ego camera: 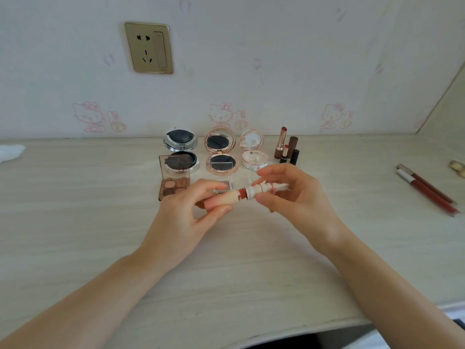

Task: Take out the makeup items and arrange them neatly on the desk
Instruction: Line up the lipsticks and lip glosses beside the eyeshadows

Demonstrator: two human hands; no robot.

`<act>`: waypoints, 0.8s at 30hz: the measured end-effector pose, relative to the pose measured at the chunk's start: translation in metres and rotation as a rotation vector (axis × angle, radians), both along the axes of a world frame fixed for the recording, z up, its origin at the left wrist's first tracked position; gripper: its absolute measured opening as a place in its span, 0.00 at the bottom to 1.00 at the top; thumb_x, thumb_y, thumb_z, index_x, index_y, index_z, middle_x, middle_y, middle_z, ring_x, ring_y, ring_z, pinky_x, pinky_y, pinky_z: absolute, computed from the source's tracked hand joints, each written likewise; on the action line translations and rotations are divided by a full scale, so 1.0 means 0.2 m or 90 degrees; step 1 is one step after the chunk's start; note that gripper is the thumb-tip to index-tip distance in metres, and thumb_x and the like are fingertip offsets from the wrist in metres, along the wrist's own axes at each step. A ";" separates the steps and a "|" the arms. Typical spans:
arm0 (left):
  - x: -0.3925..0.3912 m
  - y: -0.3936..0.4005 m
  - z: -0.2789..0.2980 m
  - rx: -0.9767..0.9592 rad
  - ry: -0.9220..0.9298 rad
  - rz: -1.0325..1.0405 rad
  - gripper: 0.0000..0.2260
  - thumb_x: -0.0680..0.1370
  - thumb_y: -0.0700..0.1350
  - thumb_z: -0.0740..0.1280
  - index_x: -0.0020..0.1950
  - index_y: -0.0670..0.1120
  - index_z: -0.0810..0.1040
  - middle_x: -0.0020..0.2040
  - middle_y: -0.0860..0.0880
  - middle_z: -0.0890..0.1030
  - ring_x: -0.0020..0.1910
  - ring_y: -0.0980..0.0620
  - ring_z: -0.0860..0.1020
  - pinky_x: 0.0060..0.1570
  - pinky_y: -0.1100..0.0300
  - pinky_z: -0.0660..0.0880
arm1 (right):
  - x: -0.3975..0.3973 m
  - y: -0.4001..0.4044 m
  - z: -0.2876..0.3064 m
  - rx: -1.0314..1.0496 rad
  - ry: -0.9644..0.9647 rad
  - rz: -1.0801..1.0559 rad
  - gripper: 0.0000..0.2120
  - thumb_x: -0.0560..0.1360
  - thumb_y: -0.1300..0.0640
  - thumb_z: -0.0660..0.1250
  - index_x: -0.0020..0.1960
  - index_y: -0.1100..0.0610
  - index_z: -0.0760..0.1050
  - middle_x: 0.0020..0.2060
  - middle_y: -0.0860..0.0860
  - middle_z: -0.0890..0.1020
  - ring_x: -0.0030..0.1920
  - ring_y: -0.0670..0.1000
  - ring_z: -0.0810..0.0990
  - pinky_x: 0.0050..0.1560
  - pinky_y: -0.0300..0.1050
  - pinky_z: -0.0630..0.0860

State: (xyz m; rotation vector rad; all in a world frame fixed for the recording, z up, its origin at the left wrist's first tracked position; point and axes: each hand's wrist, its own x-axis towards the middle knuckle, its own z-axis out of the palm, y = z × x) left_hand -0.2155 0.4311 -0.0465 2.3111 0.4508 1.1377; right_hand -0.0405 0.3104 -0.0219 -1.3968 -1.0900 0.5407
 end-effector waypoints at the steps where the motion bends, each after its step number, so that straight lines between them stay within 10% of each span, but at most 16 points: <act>1: 0.00 -0.01 0.00 0.006 0.002 -0.005 0.12 0.71 0.50 0.72 0.53 0.52 0.77 0.42 0.66 0.82 0.48 0.69 0.77 0.50 0.79 0.65 | 0.01 0.00 0.00 0.008 0.030 -0.002 0.16 0.69 0.66 0.73 0.52 0.50 0.80 0.44 0.50 0.84 0.39 0.46 0.80 0.41 0.39 0.77; 14: 0.03 -0.11 0.03 0.125 0.068 -0.064 0.10 0.74 0.51 0.65 0.55 0.54 0.73 0.47 0.58 0.80 0.46 0.57 0.79 0.42 0.54 0.76 | 0.07 -0.03 0.02 0.040 0.332 0.026 0.17 0.72 0.68 0.70 0.58 0.57 0.77 0.42 0.55 0.83 0.42 0.51 0.81 0.43 0.42 0.78; 24: 0.22 -0.23 0.08 0.181 0.077 -0.049 0.10 0.73 0.51 0.67 0.49 0.47 0.78 0.42 0.55 0.80 0.41 0.54 0.79 0.38 0.54 0.76 | 0.26 -0.14 0.01 0.036 0.406 -0.019 0.14 0.75 0.67 0.66 0.60 0.61 0.74 0.46 0.56 0.84 0.44 0.53 0.82 0.45 0.44 0.78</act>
